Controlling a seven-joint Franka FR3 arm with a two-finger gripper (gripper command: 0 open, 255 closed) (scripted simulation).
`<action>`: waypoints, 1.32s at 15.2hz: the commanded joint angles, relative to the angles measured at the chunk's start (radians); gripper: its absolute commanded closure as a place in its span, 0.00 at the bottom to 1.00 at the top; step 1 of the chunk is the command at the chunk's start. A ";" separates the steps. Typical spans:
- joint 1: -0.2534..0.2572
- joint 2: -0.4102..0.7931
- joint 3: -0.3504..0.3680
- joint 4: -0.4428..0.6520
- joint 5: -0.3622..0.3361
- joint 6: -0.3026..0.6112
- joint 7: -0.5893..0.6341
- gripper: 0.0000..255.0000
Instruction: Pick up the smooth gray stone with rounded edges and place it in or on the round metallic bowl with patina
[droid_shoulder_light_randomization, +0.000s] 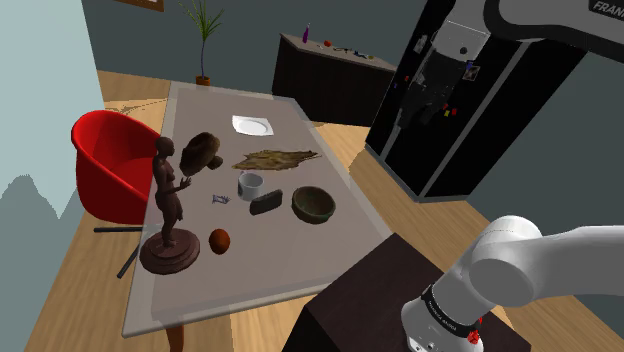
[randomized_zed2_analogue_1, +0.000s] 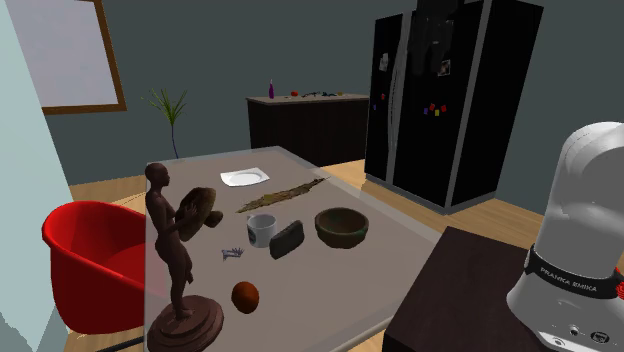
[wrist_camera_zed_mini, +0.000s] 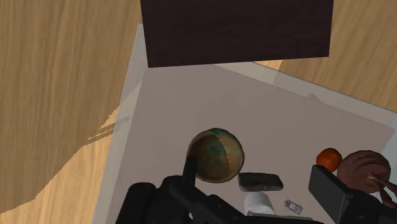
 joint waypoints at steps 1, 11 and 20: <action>0.000 0.000 0.000 0.000 0.000 0.000 0.000 0.00; -0.050 0.169 0.179 -0.132 0.086 0.275 0.409 0.00; -0.110 0.464 0.320 -0.102 0.078 0.515 0.782 0.00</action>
